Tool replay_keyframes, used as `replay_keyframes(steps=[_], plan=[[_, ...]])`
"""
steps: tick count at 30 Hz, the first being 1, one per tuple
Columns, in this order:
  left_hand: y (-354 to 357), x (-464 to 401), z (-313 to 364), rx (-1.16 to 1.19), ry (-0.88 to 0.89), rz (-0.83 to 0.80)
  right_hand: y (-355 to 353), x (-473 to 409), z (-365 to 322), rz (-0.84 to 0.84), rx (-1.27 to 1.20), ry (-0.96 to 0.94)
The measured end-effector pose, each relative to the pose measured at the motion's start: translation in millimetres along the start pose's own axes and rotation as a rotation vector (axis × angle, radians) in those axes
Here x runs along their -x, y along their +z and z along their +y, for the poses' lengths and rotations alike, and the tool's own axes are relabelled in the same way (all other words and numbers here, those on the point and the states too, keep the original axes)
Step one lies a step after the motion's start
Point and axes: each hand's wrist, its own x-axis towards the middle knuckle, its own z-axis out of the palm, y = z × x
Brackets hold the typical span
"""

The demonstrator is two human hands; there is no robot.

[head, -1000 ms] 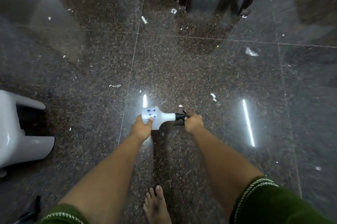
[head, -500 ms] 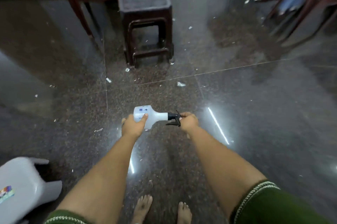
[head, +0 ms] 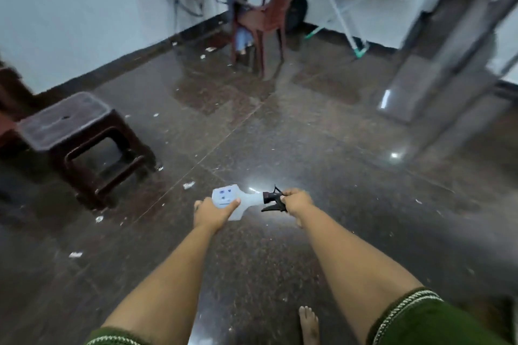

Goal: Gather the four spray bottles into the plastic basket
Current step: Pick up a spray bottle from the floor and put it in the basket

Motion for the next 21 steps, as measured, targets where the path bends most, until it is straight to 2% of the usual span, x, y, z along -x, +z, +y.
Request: replay_keyframes(steps=[7,12,21], plan=[[58.9,58.4,79.6,-0.18,0.306,-0.213,-92.2,54.2,76.8,0.282,-0.233,0.155],[118.0,116.3,124.9,-0.208,0.493,-0.421,-149.9,104.3,156.4,0.462,-0.417,0.281],[263.8,244.7,158.0,-0.421,0.694,-0.721,-210.6,237.6,324.8,0.79,-0.69,0.49]])
